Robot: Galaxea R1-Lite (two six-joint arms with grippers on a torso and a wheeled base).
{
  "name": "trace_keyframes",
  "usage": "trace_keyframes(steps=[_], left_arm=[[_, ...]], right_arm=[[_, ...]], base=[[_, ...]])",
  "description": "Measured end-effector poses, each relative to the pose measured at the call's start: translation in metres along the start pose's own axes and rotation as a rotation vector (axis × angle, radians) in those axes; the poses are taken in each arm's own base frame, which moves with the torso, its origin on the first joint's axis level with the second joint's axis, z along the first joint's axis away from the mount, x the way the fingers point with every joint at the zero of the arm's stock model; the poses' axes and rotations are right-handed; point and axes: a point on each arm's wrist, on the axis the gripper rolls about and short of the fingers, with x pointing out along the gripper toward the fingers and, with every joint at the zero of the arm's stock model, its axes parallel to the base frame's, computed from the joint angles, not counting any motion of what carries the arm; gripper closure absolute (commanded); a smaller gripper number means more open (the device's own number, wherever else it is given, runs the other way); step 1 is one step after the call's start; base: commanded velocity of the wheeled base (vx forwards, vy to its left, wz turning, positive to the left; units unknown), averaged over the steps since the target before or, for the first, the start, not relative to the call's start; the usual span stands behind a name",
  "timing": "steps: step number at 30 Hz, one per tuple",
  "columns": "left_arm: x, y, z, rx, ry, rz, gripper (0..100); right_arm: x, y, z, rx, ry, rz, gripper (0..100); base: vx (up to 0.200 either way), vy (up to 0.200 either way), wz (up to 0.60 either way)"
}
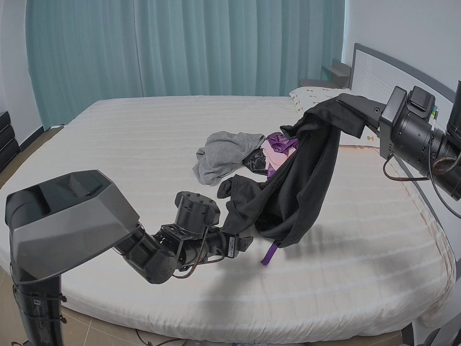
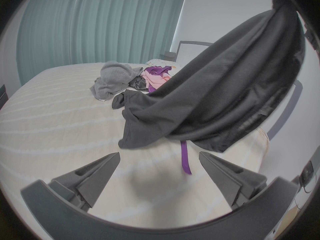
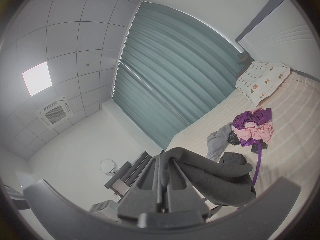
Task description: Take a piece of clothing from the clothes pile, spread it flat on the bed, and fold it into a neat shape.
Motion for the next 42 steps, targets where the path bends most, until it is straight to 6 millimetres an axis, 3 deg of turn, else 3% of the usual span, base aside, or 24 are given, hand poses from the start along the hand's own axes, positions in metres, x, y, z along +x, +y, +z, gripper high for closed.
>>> trace_keyframes(steps=[14,15,22,28,35,42], left_arm=[[0.078,0.002,-0.001,-0.021,-0.070,0.037,0],[0.084,0.003,-0.002,-0.030,-0.081,0.048,100],[0.111,0.011,-0.008,-0.098,-0.119,0.124,100],[0.105,0.025,-0.012,-0.158,-0.099,0.163,100],[0.055,0.025,0.019,-0.279,-0.136,0.166,100],[-0.018,0.016,0.066,-0.364,-0.185,0.156,100]], right_arm=[[-0.002,0.005,0.003,-0.001,-0.013,0.020,100],[-0.002,0.005,0.003,-0.001,-0.013,0.020,100],[-0.003,0.003,0.004,-0.002,-0.018,0.010,100],[-0.002,-0.005,0.005,-0.003,-0.016,-0.015,100],[0.010,-0.028,0.000,0.007,0.004,-0.092,100],[0.034,-0.052,0.001,0.017,-0.049,-0.142,100]], base=[[0.000,0.000,0.00],[0.000,0.000,0.00],[0.000,0.000,0.00],[0.000,0.000,0.00],[0.000,0.000,0.00],[0.000,0.000,0.00]])
